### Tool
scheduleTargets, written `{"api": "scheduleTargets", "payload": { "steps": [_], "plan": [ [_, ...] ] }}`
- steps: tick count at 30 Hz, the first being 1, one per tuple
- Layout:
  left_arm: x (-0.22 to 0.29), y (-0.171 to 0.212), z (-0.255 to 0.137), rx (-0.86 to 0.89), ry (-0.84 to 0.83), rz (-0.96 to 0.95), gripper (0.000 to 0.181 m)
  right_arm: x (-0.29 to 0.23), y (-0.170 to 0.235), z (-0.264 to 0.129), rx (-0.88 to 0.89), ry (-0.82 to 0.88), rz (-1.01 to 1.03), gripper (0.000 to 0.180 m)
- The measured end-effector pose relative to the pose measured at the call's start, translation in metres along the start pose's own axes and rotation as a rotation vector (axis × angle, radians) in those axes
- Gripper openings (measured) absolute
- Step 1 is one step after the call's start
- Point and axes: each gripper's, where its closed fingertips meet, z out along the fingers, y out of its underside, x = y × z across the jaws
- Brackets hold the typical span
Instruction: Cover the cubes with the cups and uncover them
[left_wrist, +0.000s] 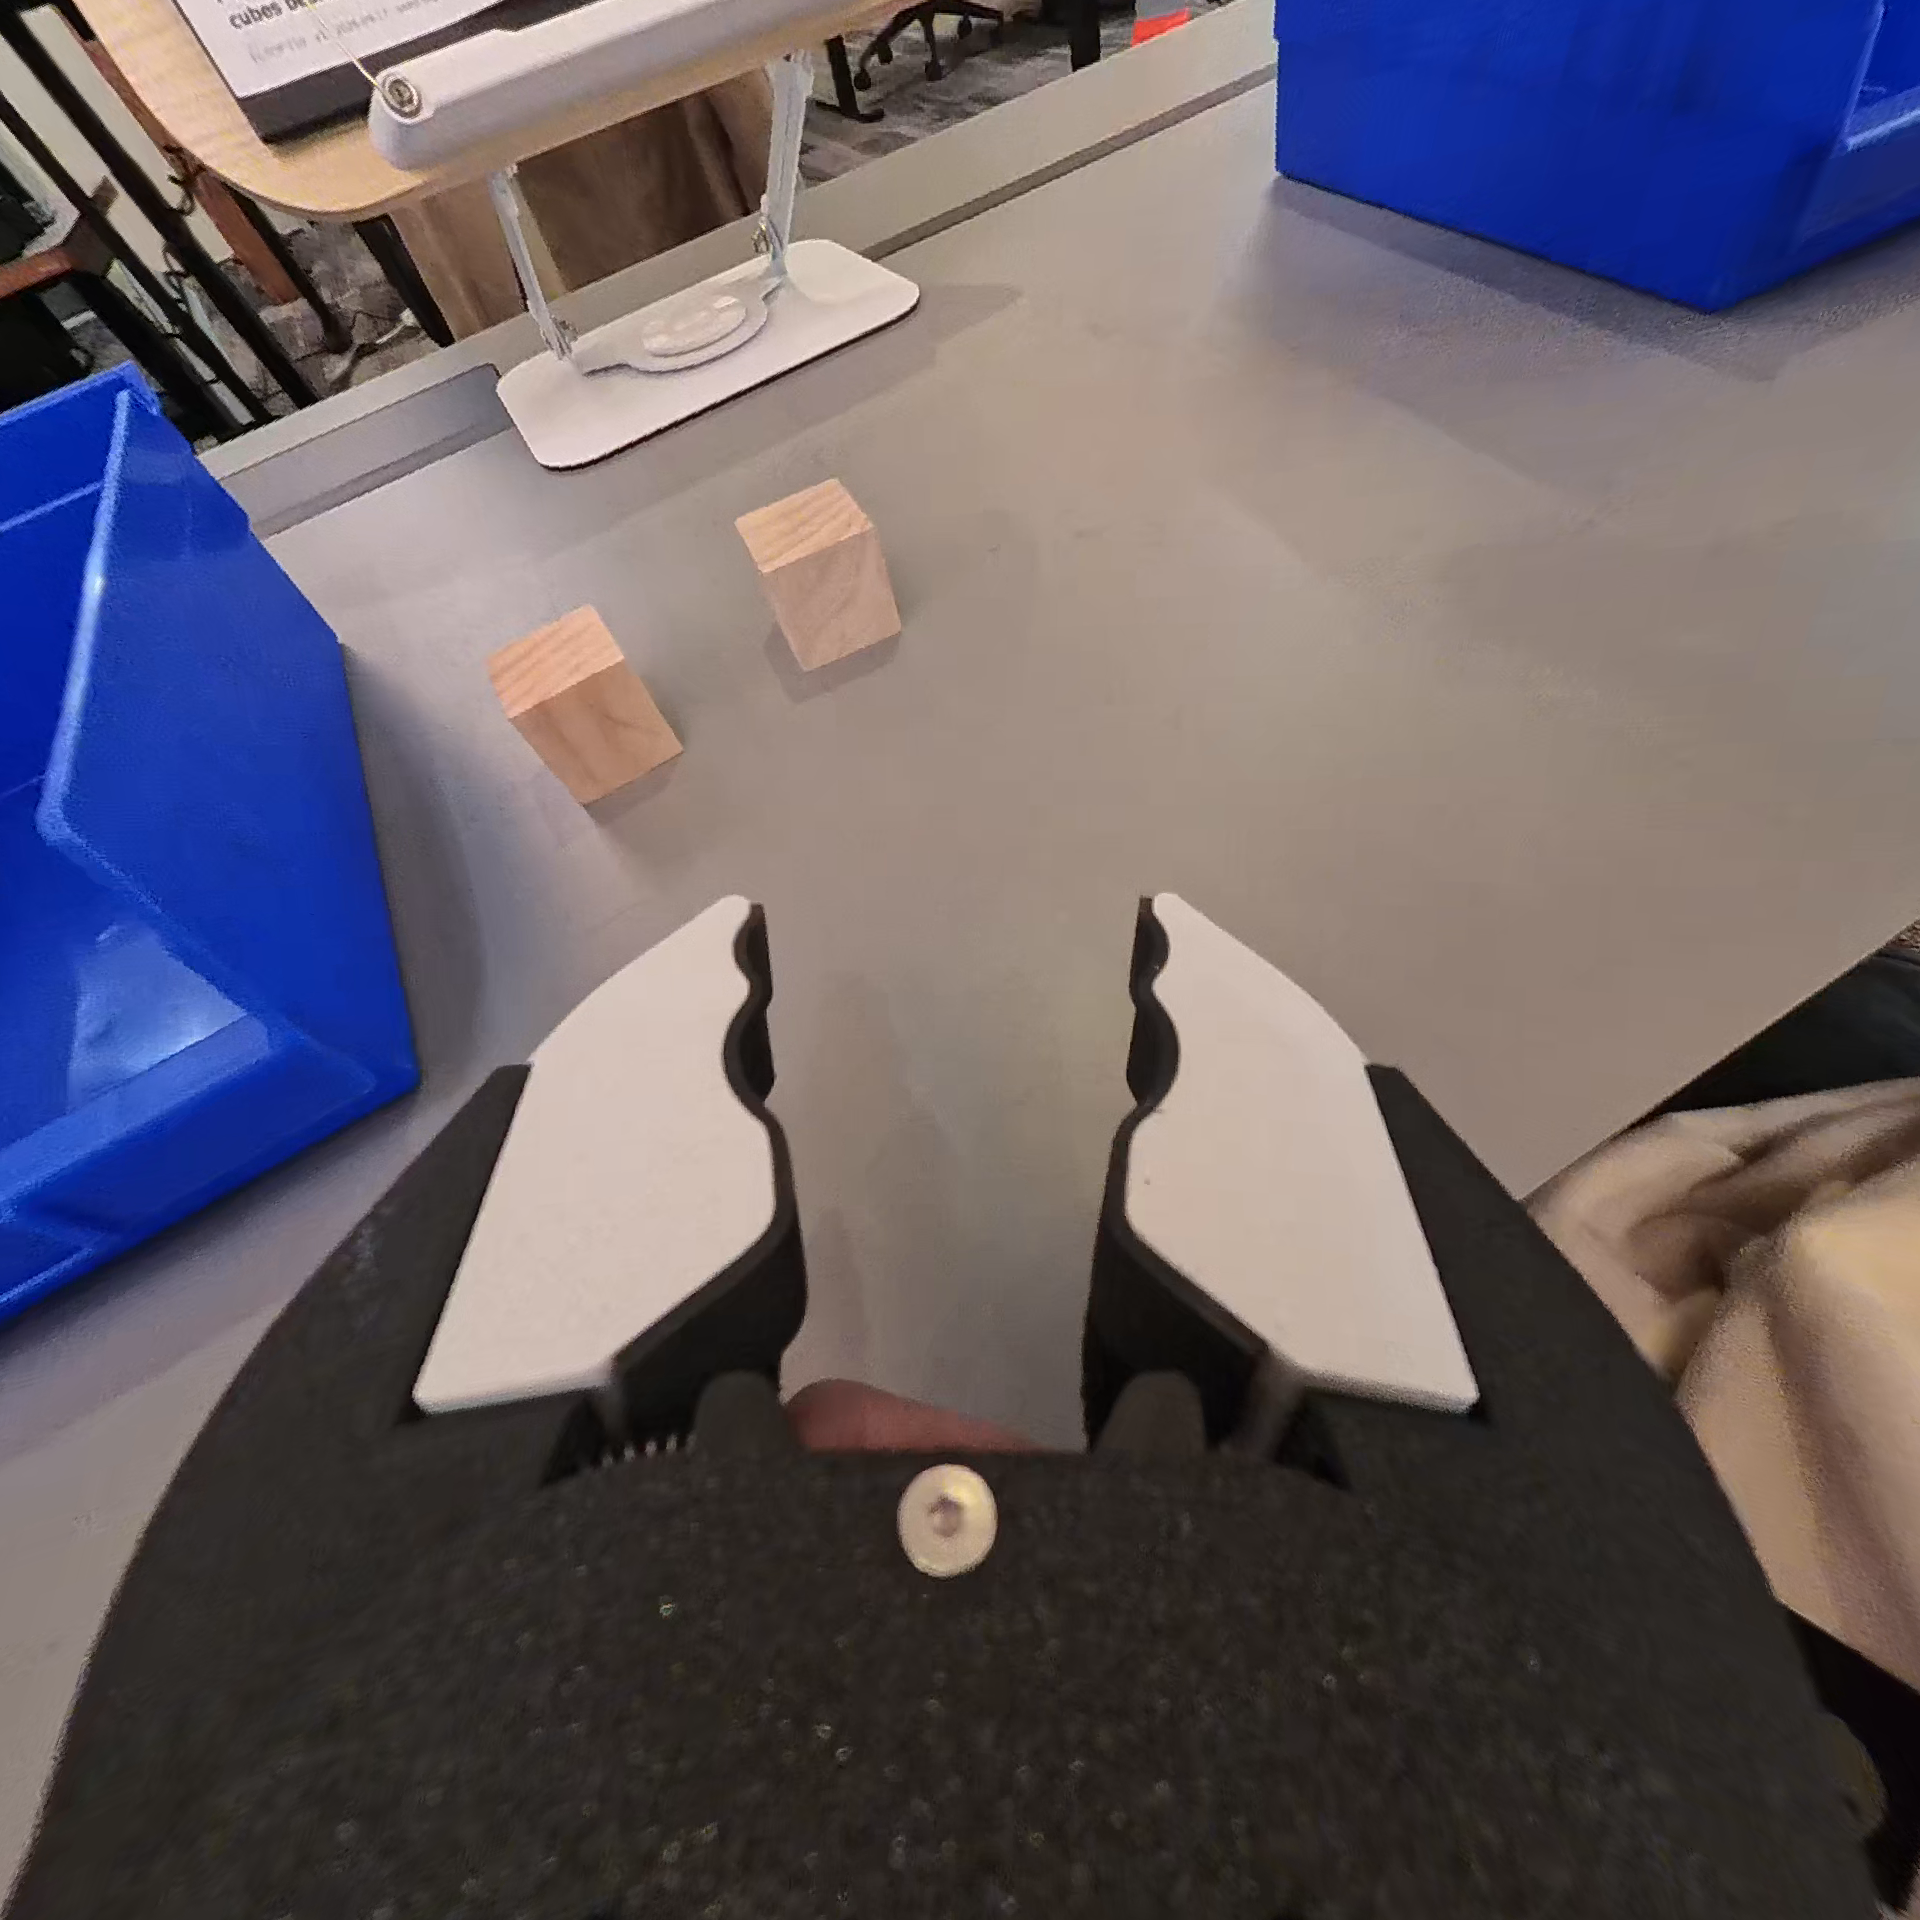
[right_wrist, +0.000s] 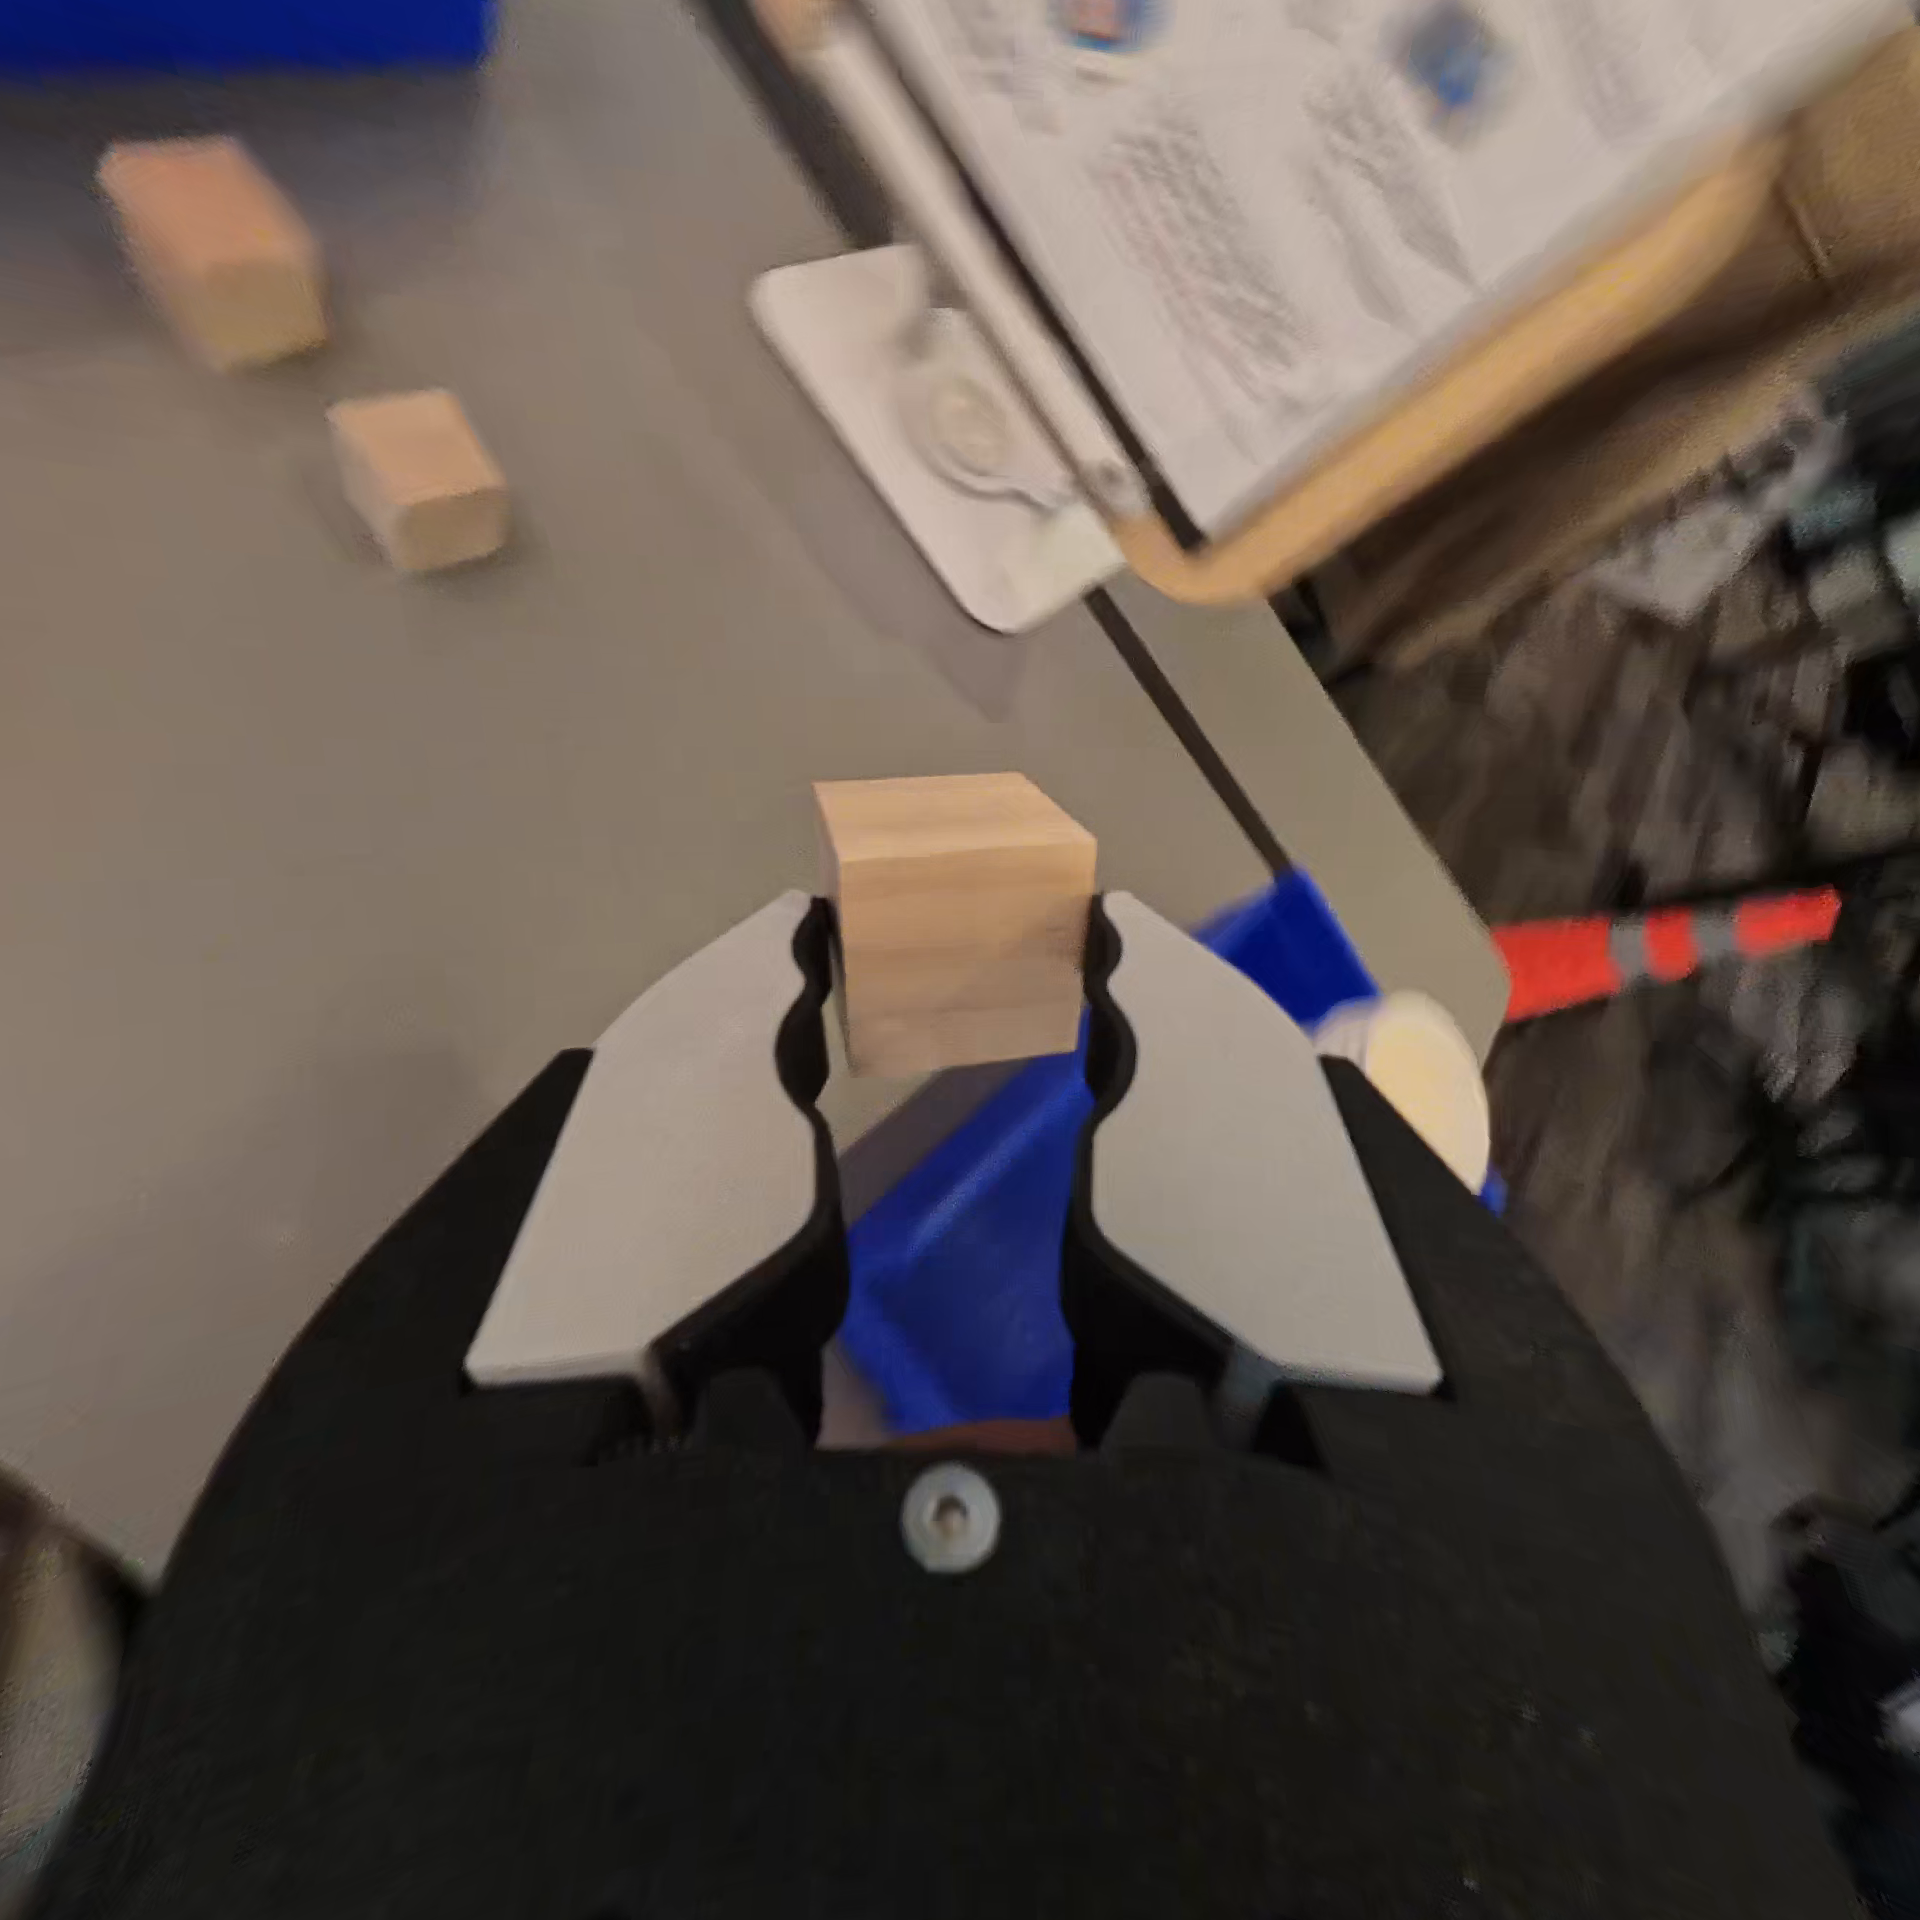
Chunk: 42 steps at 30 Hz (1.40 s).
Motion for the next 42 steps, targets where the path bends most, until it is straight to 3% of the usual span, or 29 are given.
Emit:
{"api": "scheduleTargets", "payload": {
  "steps": [1, 5, 10, 13, 17, 25, 28, 31, 34, 38, 42],
  "plan": [
    [0.001, 0.001, 0.001, -0.004, 0.000, 0.004, 0.066, 0.016, 0.017, -0.020, -0.012, 0.036, 0.130, 0.047],
    [0.003, 0.003, 0.003, -0.019, 0.004, 0.008, 0.066, 0.065, 0.112, -0.051, -0.219, 0.190, 0.413, 0.046],
    [0.008, 0.006, 0.005, -0.029, 0.000, 0.031, 0.066, 0.070, 0.223, 0.005, -0.559, 0.057, 0.618, 0.047],
    [0.007, 0.006, 0.005, -0.032, 0.000, 0.036, 0.066, 0.063, 0.265, 0.040, -0.696, -0.017, 0.697, 0.047],
    [0.003, 0.008, 0.007, -0.041, 0.002, 0.014, 0.066, 0.058, 0.297, 0.061, -0.825, -0.016, 0.734, 0.047],
    [0.004, 0.007, 0.004, -0.035, 0.007, 0.022, 0.066, 0.065, 0.303, 0.067, -0.854, 0.004, 0.737, 0.047],
    [0.004, 0.007, 0.004, -0.035, 0.005, 0.025, 0.066, 0.066, 0.305, 0.065, -0.851, 0.007, 0.712, 0.062],
    [0.001, 0.006, 0.004, -0.027, -0.011, 0.014, 0.066, 0.079, 0.273, 0.050, -0.650, 0.140, 0.662, 0.068],
    [-0.005, 0.004, 0.004, -0.014, -0.031, -0.026, 0.066, 0.052, 0.185, 0.021, -0.204, 0.218, 0.560, 0.074],
    [-0.008, 0.002, 0.007, 0.005, -0.039, -0.140, 0.067, -0.090, 0.075, -0.015, 0.410, -0.053, 0.529, 0.053],
    [-0.001, -0.006, 0.017, 0.024, -0.040, -0.243, 0.069, -0.185, 0.063, -0.014, 0.508, -0.221, 0.576, 0.057]
  ]
}}
